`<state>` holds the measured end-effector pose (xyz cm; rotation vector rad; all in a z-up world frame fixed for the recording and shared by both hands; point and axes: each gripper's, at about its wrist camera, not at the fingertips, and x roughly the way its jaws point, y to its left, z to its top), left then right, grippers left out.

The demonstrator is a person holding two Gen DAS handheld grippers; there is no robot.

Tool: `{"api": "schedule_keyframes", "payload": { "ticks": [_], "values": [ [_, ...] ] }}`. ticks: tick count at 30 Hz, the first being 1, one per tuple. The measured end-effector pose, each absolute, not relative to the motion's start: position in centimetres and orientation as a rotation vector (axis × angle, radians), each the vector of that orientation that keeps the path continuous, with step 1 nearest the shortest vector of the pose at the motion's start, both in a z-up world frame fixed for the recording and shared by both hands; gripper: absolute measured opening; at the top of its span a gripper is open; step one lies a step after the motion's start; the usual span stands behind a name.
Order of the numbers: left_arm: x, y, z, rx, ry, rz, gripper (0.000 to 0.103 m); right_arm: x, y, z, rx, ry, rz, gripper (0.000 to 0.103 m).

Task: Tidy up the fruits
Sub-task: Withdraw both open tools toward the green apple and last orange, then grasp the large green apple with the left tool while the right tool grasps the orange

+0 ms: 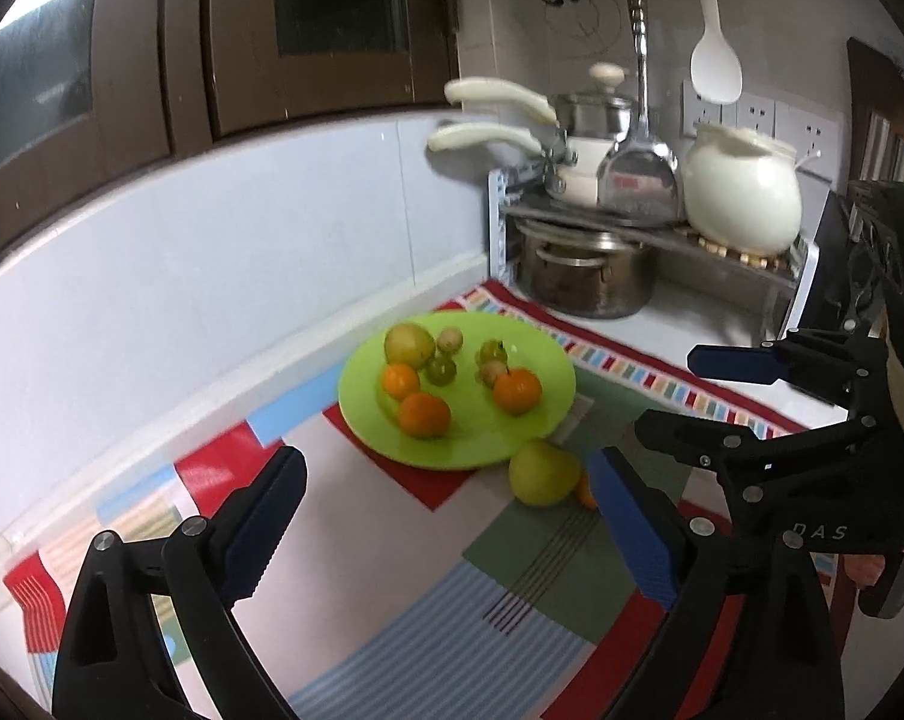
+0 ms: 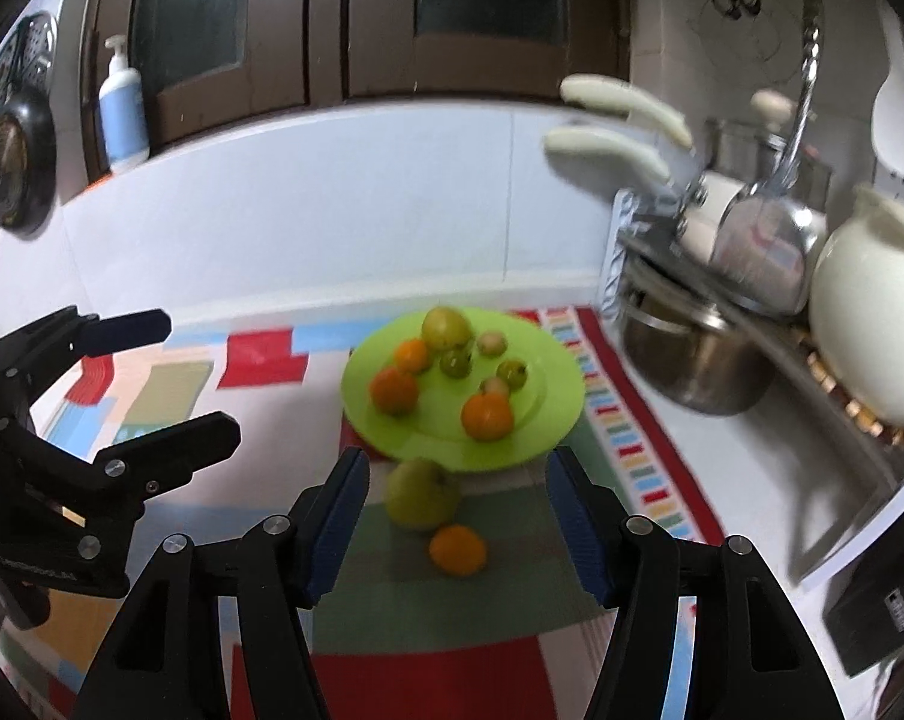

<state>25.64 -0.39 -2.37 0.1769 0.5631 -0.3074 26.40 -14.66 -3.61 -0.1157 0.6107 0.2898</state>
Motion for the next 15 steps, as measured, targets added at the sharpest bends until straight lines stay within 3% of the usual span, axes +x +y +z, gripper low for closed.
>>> {"api": "schedule_keyframes", "payload": {
  "ticks": [15],
  "values": [
    [27.9,-1.6,-8.0,0.213,0.710,-0.324,0.097,30.0,-14.7,-10.4,-0.103,0.824,0.335,0.061]
  ]
}}
